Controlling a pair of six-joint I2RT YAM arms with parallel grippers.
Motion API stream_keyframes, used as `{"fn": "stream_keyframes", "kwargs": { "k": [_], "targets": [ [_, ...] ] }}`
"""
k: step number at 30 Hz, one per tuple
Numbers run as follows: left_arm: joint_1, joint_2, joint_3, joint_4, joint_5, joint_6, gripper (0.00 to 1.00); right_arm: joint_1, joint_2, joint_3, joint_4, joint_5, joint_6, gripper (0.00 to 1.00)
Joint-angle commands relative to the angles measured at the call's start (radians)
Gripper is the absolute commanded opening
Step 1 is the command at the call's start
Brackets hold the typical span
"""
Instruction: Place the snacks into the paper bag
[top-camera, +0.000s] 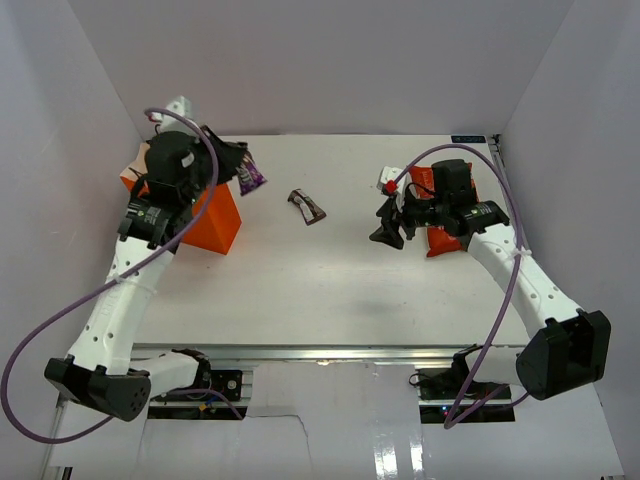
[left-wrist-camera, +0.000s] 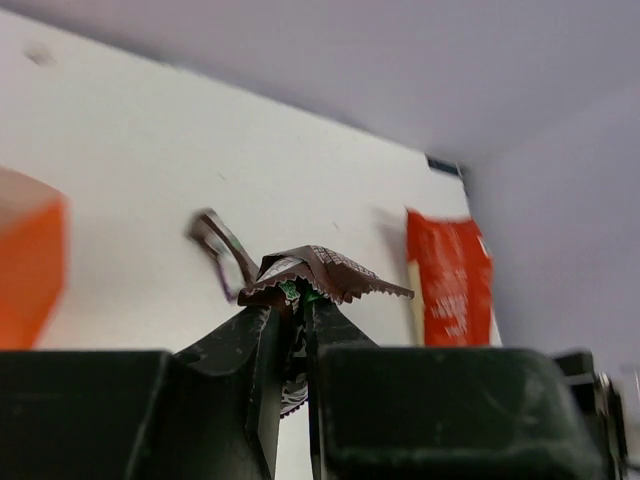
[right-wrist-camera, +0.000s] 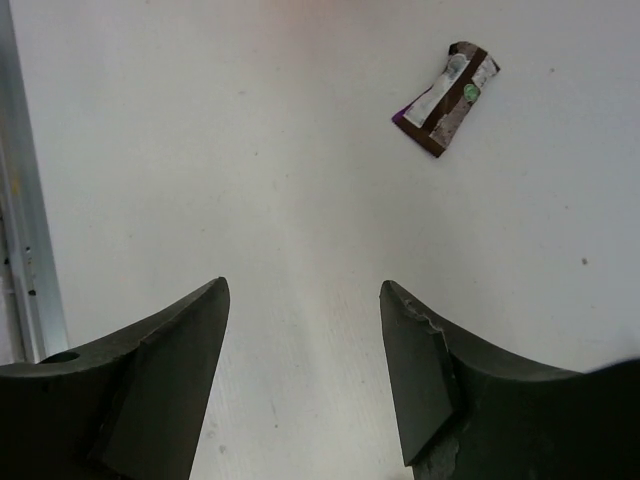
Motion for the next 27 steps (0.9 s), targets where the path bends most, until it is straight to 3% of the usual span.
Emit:
{"fn": "stream_keyframes", "kwargs": {
  "k": [1,5,9,19,22,27],
  "targets": [
    [0.117,0.049,0.158,-0.155,-0.135,0.140,0.19,0.005,0.000,0.017,0.095,0.059,0.046,0.68],
    [0.261,0.157,0.282,-0.157,-0.102,0.189,0.19,0.005,-0.011,-0.019,0.135,0.047,0.078,0.68],
    [0.322,0.213,0.324,-0.148,-0.089,0.225,0.19,0.004,-0.017,-0.043,0.135,0.059,0.073,0.68],
    [0.392,0.222,0.252,-0.118,-0.124,0.265,0.24,0.007,0.037,-0.022,0.144,0.017,0.079,0.68],
    [0.398,0.220,0.247,-0.115,-0.101,0.249,0.40,0.017,0.089,0.026,0.140,0.011,0.099,0.68],
    [0.400,0.194,0.230,-0.118,-0.101,0.229,0.81,0.065,0.210,0.131,0.154,0.054,0.151,0.67]
  ]
}}
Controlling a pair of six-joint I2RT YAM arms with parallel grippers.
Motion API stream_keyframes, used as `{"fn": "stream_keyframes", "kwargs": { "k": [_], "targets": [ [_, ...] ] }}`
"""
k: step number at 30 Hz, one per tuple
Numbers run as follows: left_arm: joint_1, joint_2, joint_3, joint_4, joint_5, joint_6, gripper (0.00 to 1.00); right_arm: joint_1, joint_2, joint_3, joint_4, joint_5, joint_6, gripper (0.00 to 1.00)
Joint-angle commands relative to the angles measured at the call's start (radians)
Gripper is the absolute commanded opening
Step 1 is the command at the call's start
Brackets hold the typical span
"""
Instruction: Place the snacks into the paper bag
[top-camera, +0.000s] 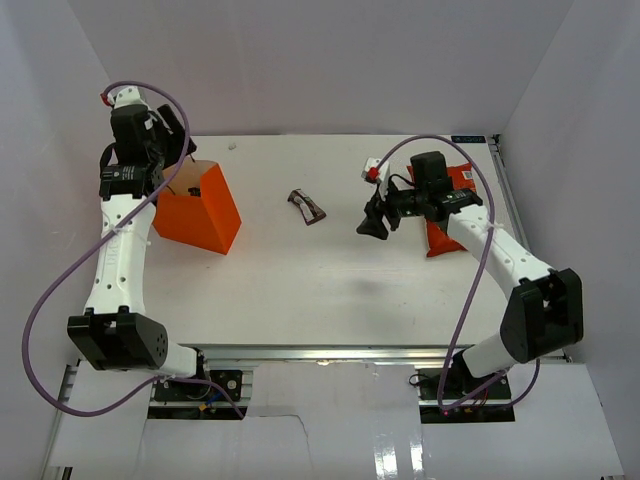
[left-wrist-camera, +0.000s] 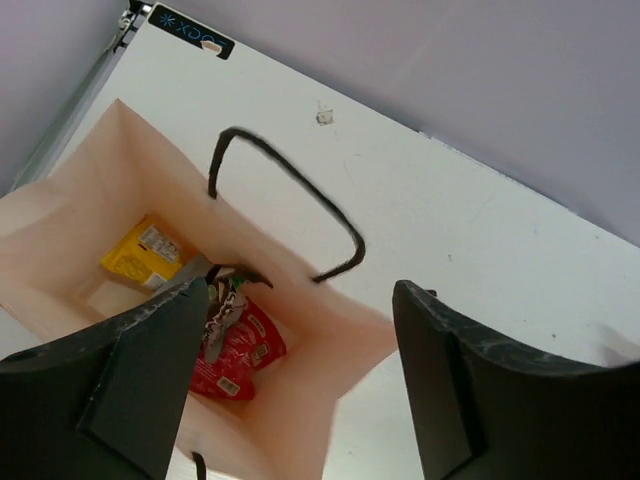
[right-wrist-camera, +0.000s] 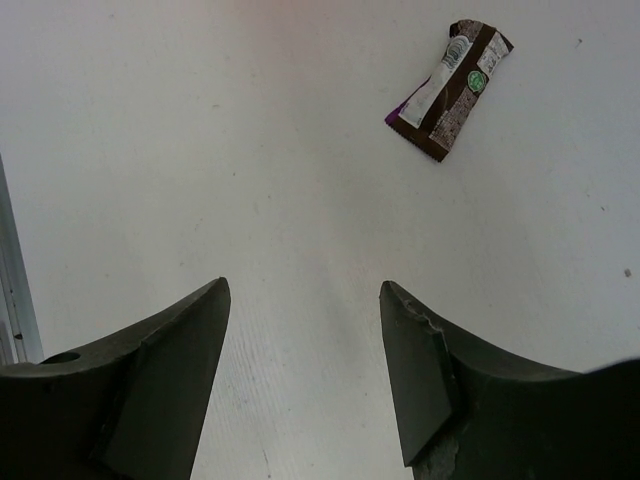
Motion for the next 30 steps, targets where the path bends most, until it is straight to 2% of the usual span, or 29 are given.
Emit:
{"fn": "stream_keyframes", "kwargs": {
  "k": [1,2,3,4,5,6,7,9,12,16,19,25,27,28,30],
  "targets": [
    [0.003,-0.065,-0.003,0.015,0.015,-0.016,0.86,0.048,0.055,0.103,0.059,0.034,0.067,0.67],
    [0.003,-0.082,0.003,0.015,0.060,-0.028,0.93,0.064,0.109,0.148,0.065,0.101,0.121,0.68],
    [0.003,-0.090,0.006,0.023,0.099,-0.030,0.95,0.105,0.141,0.175,0.086,0.164,0.174,0.71],
    [0.002,-0.107,0.016,0.027,0.148,-0.032,0.97,0.127,0.216,0.210,0.091,0.249,0.247,0.72],
    [0.003,-0.118,0.016,0.044,0.273,-0.035,0.98,0.145,0.256,0.295,0.091,0.302,0.293,0.73],
    [0.003,-0.128,0.014,0.052,0.333,-0.039,0.98,0.185,0.302,0.342,0.091,0.380,0.353,0.73],
    [0.003,-0.139,0.008,0.059,0.393,-0.050,0.98,0.202,0.401,0.394,0.080,0.490,0.401,0.74],
    [0.003,-0.183,-0.041,0.087,0.542,-0.102,0.98,0.223,0.509,0.577,0.005,0.525,0.475,0.75],
    [0.003,-0.278,-0.180,0.130,0.680,-0.172,0.98,0.227,0.743,0.781,-0.046,0.551,0.528,0.75],
    [0.003,-0.444,-0.368,0.136,0.710,-0.228,0.98,0.233,0.870,0.886,-0.010,0.591,0.504,0.75],
    [0.003,-0.590,-0.503,0.132,0.714,-0.272,0.98,0.236,0.919,0.900,0.020,0.615,0.490,0.73],
    [0.003,-0.694,-0.679,0.156,0.725,-0.363,0.98,0.240,0.980,0.885,0.030,0.628,0.487,0.69],
    [0.002,-0.702,-0.699,0.176,0.731,-0.384,0.98,0.242,0.982,0.864,0.033,0.622,0.486,0.59],
    [0.003,-0.699,-0.711,0.185,0.736,-0.389,0.98,0.243,0.979,0.847,0.036,0.615,0.484,0.49],
    [0.002,-0.691,-0.728,0.201,0.756,-0.423,0.98,0.242,0.964,0.827,0.039,0.609,0.479,0.40]
  ]
}}
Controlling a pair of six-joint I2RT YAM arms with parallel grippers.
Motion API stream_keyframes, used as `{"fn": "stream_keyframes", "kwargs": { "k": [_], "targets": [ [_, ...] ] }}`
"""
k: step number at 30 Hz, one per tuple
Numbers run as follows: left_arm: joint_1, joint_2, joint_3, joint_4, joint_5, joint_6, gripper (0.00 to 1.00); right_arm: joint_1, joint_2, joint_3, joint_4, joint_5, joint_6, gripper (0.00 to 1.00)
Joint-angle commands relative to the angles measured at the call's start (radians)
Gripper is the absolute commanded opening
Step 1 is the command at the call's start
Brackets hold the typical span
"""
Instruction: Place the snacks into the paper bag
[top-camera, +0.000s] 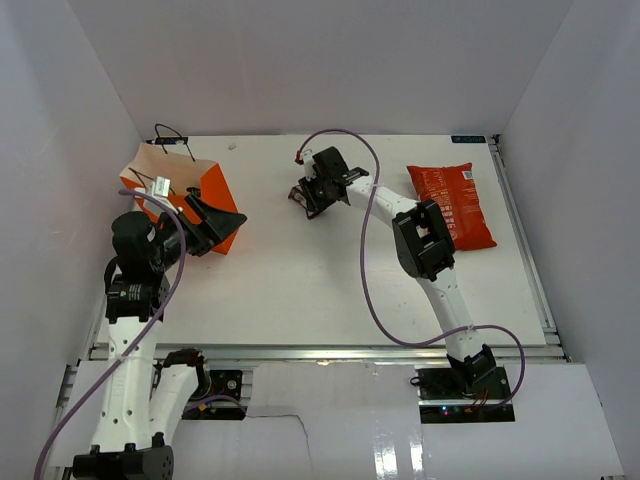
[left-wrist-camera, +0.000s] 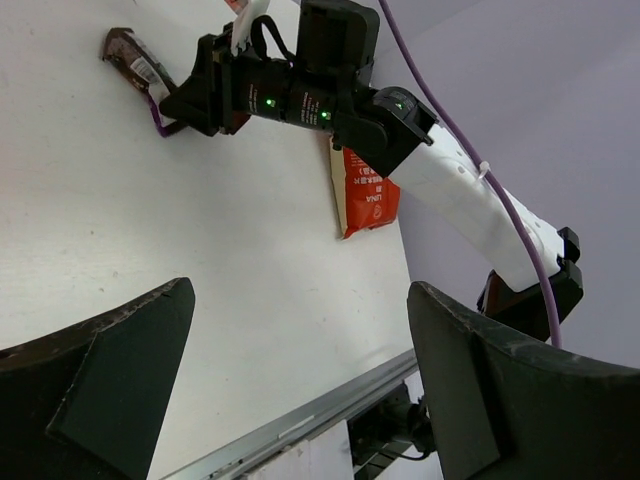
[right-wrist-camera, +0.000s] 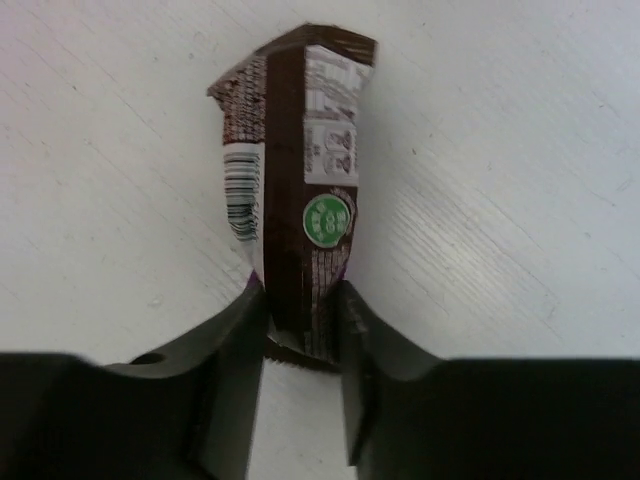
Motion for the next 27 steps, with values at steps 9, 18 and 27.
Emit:
{"fn": "stream_keyframes", "kwargs": {
  "k": [9,18,27],
  "targets": [
    [-0.150,0.068,-0.173,0.238,-0.002,-0.250,0.98,-0.046,-0.302,-0.307,0.050,-0.152,-0.033,0.11],
    [-0.482,0.286,-0.245,0.450,-0.247,-0.392,0.98,-0.097,-0.835,-0.798,0.094,-0.603,-0.210,0.08],
    [-0.603,0.458,-0.161,0.586,-0.259,-0.409,0.98,-0.097,-1.068,-1.008,0.093,-0.674,-0.172,0.08]
  ]
}}
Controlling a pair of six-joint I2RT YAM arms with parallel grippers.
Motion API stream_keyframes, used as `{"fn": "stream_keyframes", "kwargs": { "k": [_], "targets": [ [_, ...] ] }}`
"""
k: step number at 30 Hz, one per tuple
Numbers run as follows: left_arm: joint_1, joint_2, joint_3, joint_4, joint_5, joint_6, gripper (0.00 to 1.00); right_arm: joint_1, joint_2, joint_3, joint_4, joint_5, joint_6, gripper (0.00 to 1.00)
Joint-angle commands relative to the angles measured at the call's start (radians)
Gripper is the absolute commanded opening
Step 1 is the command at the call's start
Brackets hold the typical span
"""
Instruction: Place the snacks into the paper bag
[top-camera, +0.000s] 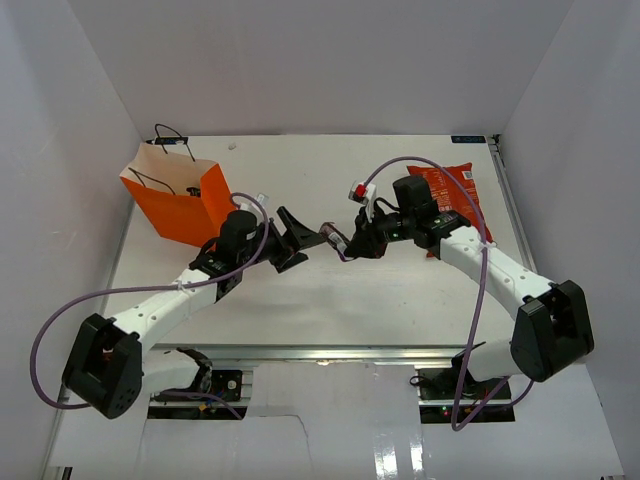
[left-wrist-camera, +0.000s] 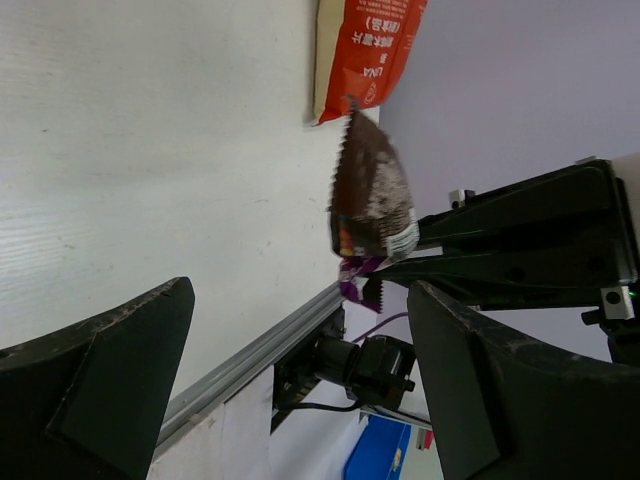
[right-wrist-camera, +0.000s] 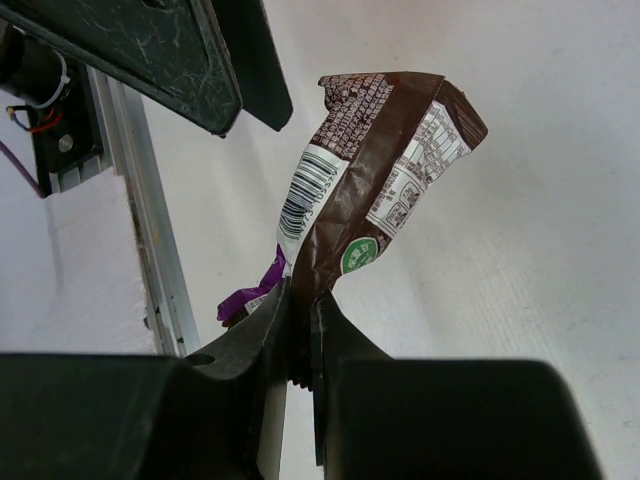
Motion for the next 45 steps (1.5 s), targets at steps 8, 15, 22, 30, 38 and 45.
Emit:
{"fn": "stream_keyframes", "kwargs": {
  "k": [8,15,22,30,38,45],
  "targets": [
    [-0.111,0.048,0.078,0.078,-0.057,-0.020,0.98,0.003,-0.015,-0.016,0.040,-0.097,-0.001,0.09],
    [-0.139,0.112,0.090,0.075,-0.087,-0.053,0.89,0.026,-0.027,-0.002,0.049,-0.146,0.016,0.11],
    [-0.146,0.175,0.152,0.074,-0.081,-0.038,0.69,0.033,-0.043,-0.036,0.069,-0.172,0.019,0.13],
    [-0.146,0.143,0.140,0.072,-0.069,-0.041,0.32,0.033,-0.029,-0.039,0.072,-0.119,0.013,0.28],
    [-0.142,-0.018,0.190,-0.219,-0.257,0.095,0.21,0.019,-0.035,0.030,-0.050,-0.128,-0.152,0.72],
    [-0.059,-0.145,0.452,-0.701,-0.616,0.341,0.19,-0.083,-0.093,0.030,-0.104,-0.128,-0.238,0.73]
  ]
}}
